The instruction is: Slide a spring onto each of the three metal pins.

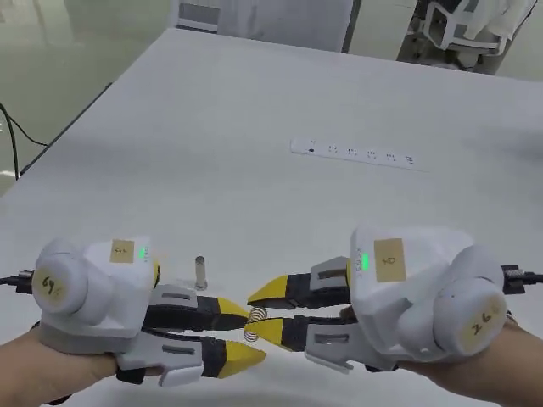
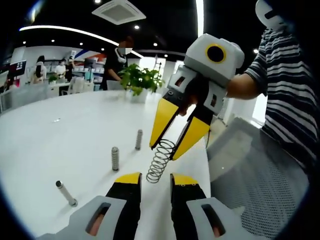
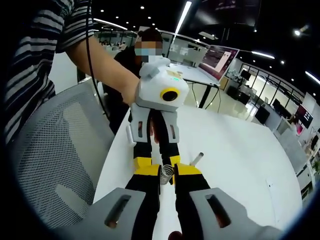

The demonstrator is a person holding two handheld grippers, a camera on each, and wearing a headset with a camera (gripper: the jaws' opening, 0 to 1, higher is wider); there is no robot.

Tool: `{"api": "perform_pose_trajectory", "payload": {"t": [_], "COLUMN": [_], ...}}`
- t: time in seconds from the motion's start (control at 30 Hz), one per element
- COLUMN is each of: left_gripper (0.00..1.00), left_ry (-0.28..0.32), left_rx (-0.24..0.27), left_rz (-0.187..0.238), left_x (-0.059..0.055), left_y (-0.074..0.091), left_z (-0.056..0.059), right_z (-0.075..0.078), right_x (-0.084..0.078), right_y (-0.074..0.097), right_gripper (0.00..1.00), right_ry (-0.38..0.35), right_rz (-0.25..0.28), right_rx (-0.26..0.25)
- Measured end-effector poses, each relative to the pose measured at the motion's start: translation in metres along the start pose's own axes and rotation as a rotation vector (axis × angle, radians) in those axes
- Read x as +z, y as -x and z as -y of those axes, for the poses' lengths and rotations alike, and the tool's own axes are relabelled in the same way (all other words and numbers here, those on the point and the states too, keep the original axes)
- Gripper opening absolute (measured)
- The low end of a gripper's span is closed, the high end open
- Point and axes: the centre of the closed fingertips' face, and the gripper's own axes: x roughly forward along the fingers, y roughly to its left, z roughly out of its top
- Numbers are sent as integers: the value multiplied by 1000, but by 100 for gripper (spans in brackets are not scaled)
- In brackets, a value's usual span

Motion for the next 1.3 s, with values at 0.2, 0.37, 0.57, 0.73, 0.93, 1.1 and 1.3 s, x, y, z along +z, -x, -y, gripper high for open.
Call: {"api": "perform_pose_trajectory", "payload": {"t": [0.2,0.37,0.57,0.73,0.93,1.1,1.3], "left_gripper": [20,24,31,39,52,60,77], "left_ry": [13,28,27,41,55,68,75], "left_rx": [24,38,57,81,121,162,194], "left_rz": [8,5,-13,-8,-21,-11,-5], "left_x": [0,-4,-11,-13,-22,-23,-25], "left_y": [3,8,13,21,32,41,52], "left_z": [-4,-4,-4,-8,-15,-23,-28], "right_z": [0,0,1,2,4,8,11], "right_x": [-1,-5,-5,-10,-13,-14,-12], "right_y": [0,0,-1,-1,-1,-2,-4], "right_gripper": [7,7,7,7,7,7,7], "right_ry": [8,7,2,0,-1,-6,-9], "right_rz": [-8,-21,-20,-41,-50,-52,-48], "right_rx": [-1,0,-2,-6,-14,-25,-28]}}
